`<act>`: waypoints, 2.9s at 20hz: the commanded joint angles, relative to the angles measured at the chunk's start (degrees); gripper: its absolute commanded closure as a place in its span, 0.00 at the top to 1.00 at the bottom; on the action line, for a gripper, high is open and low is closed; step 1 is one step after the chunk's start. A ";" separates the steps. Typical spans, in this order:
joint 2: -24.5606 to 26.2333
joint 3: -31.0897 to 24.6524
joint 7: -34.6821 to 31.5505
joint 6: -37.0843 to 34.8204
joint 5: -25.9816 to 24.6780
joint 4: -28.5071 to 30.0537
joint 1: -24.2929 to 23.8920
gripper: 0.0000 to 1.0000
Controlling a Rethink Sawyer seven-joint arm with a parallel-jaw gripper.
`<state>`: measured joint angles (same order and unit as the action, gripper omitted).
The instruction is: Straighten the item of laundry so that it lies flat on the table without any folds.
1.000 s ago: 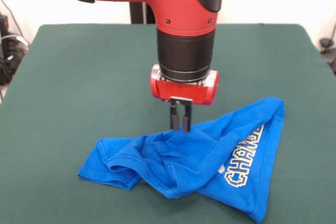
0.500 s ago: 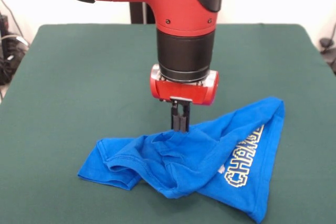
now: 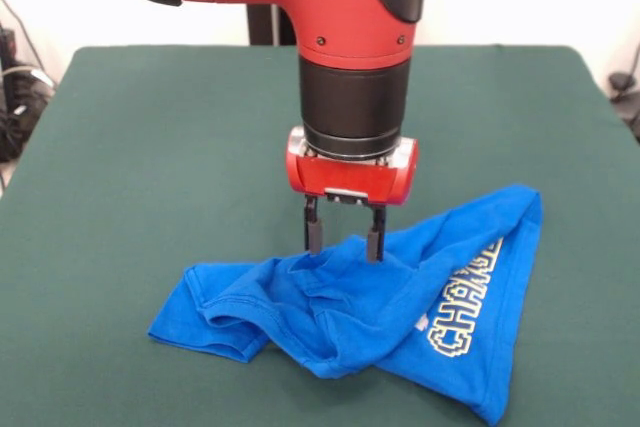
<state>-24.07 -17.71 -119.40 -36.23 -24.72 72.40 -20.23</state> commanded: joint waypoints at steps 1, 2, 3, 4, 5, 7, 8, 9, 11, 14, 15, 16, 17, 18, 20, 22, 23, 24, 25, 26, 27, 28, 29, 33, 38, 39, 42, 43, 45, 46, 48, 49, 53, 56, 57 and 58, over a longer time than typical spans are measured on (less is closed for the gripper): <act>0.33 -0.90 -0.30 2.29 -1.25 5.39 2.59 1.00; 0.67 -0.95 0.12 2.35 -1.51 5.01 2.65 1.00; 0.90 -0.92 0.14 2.44 -1.61 4.85 2.74 1.00; 0.95 -0.66 -0.47 2.68 -1.58 4.94 2.97 1.00; 0.79 -0.52 -0.68 2.55 -1.50 4.95 3.10 1.00; 0.86 -0.49 -0.58 2.43 -1.40 4.85 3.04 1.00; 1.08 -0.68 -0.28 2.34 -1.30 4.76 2.83 1.00; 1.39 -0.74 -0.17 2.54 -1.38 4.74 2.75 1.00; 2.16 -0.91 -0.02 3.09 -1.54 4.60 2.53 1.00; 3.53 -1.50 0.79 4.06 -1.77 4.24 1.92 1.00; 3.85 -1.59 0.86 4.26 -1.76 4.12 1.83 1.00; 4.19 -1.62 0.74 4.72 -1.78 4.14 1.73 1.00; 4.29 -1.62 0.68 5.01 -1.78 4.30 1.67 1.00; 4.45 -1.62 0.60 5.33 -1.76 4.39 1.62 1.00; 4.69 -1.66 0.83 5.29 -1.65 4.17 1.57 1.00; 4.87 -1.87 1.21 5.11 -1.46 3.97 1.40 1.00; 4.90 -1.93 1.27 5.11 -1.40 3.98 1.34 1.00; 4.90 -2.00 1.39 5.28 -1.44 4.02 1.28 1.00; 4.84 -1.84 1.03 5.40 -1.36 4.14 1.35 1.00; 4.75 -1.58 0.73 5.46 -1.35 4.16 1.50 0.00; 4.71 -1.42 0.48 5.54 -1.37 4.16 1.61 0.00; 4.67 -1.26 0.24 5.62 -1.39 4.16 1.72 0.00; 4.63 -1.14 0.09 5.76 -1.46 4.18 1.82 0.00; 4.54 -0.78 -0.43 6.36 -1.66 4.41 2.07 0.00; 4.64 -0.85 -0.24 6.29 -1.54 4.27 2.02 0.00; 4.58 -0.81 -0.11 6.22 -1.63 4.16 2.09 0.00; 4.01 -0.29 -1.23 6.63 -1.55 4.59 2.51 0.00; 3.95 -0.20 -1.34 6.55 -1.51 4.63 2.57 0.00; 3.47 -0.05 -1.82 6.15 -1.15 4.97 2.68 0.00; 2.10 -0.18 -1.88 5.45 -0.65 5.78 2.58 0.00; -1.98 -0.47 -1.51 2.53 0.73 7.64 2.35 0.00; -3.35 -0.62 -1.05 1.38 1.14 8.07 2.21 0.00; -7.90 -0.78 0.34 -3.55 2.81 9.84 1.59 0.00; -11.18 -0.12 0.09 -5.00 3.55 12.78 1.27 0.00; -11.93 0.07 0.09 -5.23 3.62 13.42 1.22 0.00; -12.95 0.13 0.18 -5.56 3.88 14.36 0.95 0.00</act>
<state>-29.99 -17.45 -119.40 -33.49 -23.65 77.53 -20.16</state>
